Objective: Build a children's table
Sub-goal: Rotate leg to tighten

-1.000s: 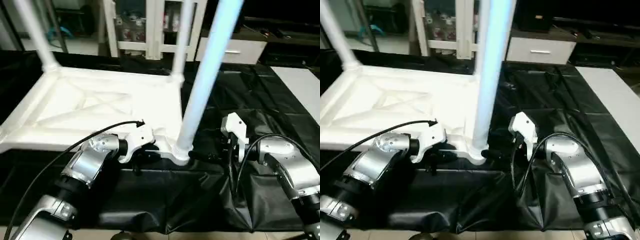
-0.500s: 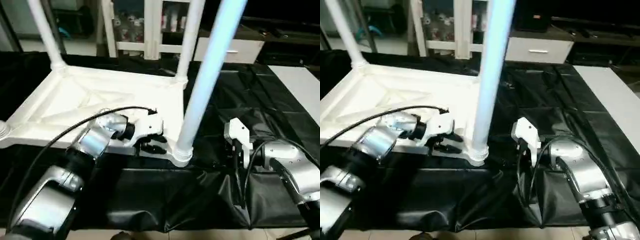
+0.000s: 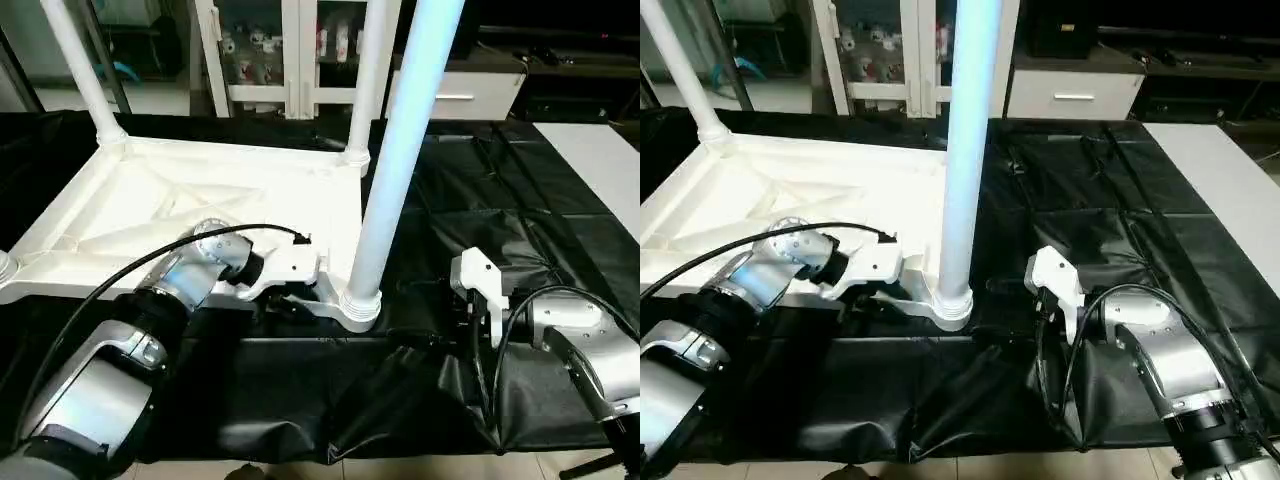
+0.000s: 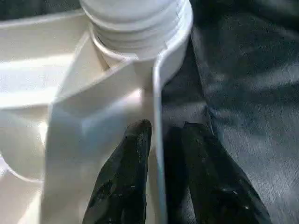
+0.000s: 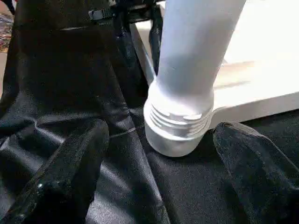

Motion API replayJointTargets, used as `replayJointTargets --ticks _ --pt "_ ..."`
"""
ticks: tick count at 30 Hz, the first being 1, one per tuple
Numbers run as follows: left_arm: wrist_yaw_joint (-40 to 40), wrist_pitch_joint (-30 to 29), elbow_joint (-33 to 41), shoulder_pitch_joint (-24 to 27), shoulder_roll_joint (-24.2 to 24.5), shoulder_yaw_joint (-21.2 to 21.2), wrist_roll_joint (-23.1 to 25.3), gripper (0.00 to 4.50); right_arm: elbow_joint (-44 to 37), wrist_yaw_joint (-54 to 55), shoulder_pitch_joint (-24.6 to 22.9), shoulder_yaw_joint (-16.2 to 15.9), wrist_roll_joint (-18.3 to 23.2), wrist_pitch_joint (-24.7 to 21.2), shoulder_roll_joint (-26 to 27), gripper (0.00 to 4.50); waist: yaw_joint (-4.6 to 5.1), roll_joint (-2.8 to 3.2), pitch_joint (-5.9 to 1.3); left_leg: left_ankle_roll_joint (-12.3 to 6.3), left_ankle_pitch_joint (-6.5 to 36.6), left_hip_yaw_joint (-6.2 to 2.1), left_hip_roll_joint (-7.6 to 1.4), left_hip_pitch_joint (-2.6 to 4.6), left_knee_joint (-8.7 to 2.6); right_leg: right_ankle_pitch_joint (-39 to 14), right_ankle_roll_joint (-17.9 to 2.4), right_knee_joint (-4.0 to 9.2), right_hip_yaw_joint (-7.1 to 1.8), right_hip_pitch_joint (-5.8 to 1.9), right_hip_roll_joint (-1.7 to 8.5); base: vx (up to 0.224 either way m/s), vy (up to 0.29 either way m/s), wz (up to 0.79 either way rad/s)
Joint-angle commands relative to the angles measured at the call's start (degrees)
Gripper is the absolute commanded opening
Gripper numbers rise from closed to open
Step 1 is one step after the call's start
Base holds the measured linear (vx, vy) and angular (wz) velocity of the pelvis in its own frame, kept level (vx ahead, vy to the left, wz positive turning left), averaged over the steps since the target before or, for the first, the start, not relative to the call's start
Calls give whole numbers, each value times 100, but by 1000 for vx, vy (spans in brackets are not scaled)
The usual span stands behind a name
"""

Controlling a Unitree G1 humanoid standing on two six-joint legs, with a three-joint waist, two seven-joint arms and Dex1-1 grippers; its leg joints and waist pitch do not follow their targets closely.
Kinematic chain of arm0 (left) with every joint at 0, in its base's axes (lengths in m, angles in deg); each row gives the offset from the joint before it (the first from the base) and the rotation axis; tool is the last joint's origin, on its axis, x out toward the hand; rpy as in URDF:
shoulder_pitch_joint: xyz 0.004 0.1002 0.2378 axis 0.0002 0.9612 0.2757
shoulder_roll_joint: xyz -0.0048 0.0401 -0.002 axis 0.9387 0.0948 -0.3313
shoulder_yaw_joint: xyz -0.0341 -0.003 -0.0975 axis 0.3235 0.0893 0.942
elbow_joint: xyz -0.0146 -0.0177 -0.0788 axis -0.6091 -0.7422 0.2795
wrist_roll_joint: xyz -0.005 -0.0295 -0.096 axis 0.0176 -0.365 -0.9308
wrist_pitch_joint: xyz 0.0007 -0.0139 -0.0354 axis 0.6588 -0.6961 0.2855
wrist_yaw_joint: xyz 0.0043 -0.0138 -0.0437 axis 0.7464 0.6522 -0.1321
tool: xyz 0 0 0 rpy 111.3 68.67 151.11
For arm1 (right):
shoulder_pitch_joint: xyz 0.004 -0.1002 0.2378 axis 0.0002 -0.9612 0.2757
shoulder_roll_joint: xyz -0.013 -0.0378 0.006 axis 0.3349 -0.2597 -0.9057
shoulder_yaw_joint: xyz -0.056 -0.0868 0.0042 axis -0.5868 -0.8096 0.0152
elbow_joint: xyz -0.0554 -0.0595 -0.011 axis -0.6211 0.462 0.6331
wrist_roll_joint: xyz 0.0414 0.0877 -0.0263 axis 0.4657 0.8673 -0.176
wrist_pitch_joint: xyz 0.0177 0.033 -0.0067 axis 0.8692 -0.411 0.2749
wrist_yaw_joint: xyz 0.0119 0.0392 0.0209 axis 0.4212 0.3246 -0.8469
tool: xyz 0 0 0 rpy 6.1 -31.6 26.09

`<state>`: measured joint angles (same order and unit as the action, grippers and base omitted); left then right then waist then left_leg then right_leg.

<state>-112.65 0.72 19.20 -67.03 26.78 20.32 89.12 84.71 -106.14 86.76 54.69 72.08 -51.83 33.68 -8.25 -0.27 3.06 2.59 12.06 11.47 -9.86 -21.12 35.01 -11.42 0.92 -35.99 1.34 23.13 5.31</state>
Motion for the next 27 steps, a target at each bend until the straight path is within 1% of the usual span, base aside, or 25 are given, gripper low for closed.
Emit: replayJointTargets --ticks 1,2,3,5,6,9,12,13,17,19,20,21,22,23,24,25,26,27 --pt "-5 82 -43 -5 40 -56 95 101 -140 19 58 28 -28 1 -7 397 -8 0 -393 -266 832 -157 -341 100 -428 99 -1807 332 -159 -278 340 0 0 0" --pt "64 102 -76 -1 32 -42 95 99 -148 25 57 27 -28 -2 -7 397 -7 9 -392 -266 827 -157 -339 96 -426 116 -1819 327 -159 -278 343 0 0 0" --pt "142 131 -166 -17 -2 -6 95 99 -151 26 56 29 -23 0 -6 397 -11 -4 -391 -274 831 -160 -340 93 -427 100 -1818 327 -157 -280 348 0 0 0" --pt "170 152 -215 -28 -20 10 99 91 -150 26 56 29 -21 2 -5 397 -8 -2 -386 -266 874 -158 -339 95 -430 34 -1802 341 -161 -279 351 0 0 0" --pt "210 181 -276 -45 -34 18 128 66 -133 25 66 24 -31 17 -1 397 -12 -2 -384 -260 890 -158 -343 100 -435 -17 -1796 344 -162 -273 353 0 0 0" --pt "249 209 -393 -60 -61 29 147 57 -88 24 103 16 -43 39 14 397 -10 1 -390 -254 859 -160 -344 97 -433 61 -1805 332 -161 -275 352 0 0 0" --pt "278 237 -448 -51 -79 24 154 22 -69 27 117 22 -39 52 19 397 -13 13 -389 -267 842 -160 -340 92 -430 101 -1805 333 -162 -277 355 0 0 0" --pt "292 253 -471 -53 -89 26 156 13 -64 28 119 21 -40 55 17 397 -10 9 -389 -259 861 -159 -340 95 -432 95 -1805 336 -161 -278 352 0 0 0" --pt "453 244 -551 -42 -181 145 68 7 -68 58 112 30 -36 61 32 397 -7 16 -378 -233 950 -158 -339 99 -442 -1 -1800 355 -164 -275 353 0 0 0" --pt "576 9 -520 57 -289 298 -91 7 -52 138 102 42 -46 86 105 397 -8 7 -381 -227 958 -157 -345 104 -443 -37 -1803 356 -167 -275 359 0 0 0" --pt "594 -26 -510 72 -297 309 -101 7 -47 148 103 43 -48 90 114 397 -15 15 -380 -238 927 -160 -343 98 -440 -23 -1809 353 -167 -270 359 0 0 0" --pt "737 -204 -384 198 -332 383 -160 7 5 260 122 58 -92 118 179 397 -14 -4 -382 -252 921 -157 -344 97 -440 -34 -1806 354 -167 -271 361 0 0 0" --pt "737 -204 -384 198 -332 383 -160 7 5 260 122 58 -92 118 179 397 -8 -3 -379 -254 910 -163 -348 87 -443 -36 -1813 348 -169 -278 372 0 0 0" --pt "793 -282 -310 262 -346 418 -193 7 32 317 134 68 -114 131 208 397 -10 1 -378 -269 906 -163 -339 86 -443 -127 -1775 365 -169 -277 368 0 0 0" --pt "849 -640 107 565 -386 554 -391 7 131 456 188 118 -130 156 303 397 3 -49 -368 -271 902 -168 -361 81 -455 -215 -1777 358 -172 -279 394 0 0 0" --pt "828 -722 296 692 -377 563 -437 7 162 439 207 117 -122 155 309 397 16 -39 -361 -288 903 -172 -353 65 -460 -325 -1753 371 -170 -282 392 0 0 0" --pt "760 -798 505 835 -361 554 -489 7 197 398 227 93 -124 147 304 397 26 -71 -370 -303 885 -171 -361 67 -461 -455 -1721 372 -171 -285 400 0 0 0" --pt "715 -822 614 912 -350 541 -507 7 217 361 238 71 -128 140 294 397 31 -45 -363 -331 874 -163 -356 66 -457 -540 -1695 389 -176 -264 387 0 0 0"
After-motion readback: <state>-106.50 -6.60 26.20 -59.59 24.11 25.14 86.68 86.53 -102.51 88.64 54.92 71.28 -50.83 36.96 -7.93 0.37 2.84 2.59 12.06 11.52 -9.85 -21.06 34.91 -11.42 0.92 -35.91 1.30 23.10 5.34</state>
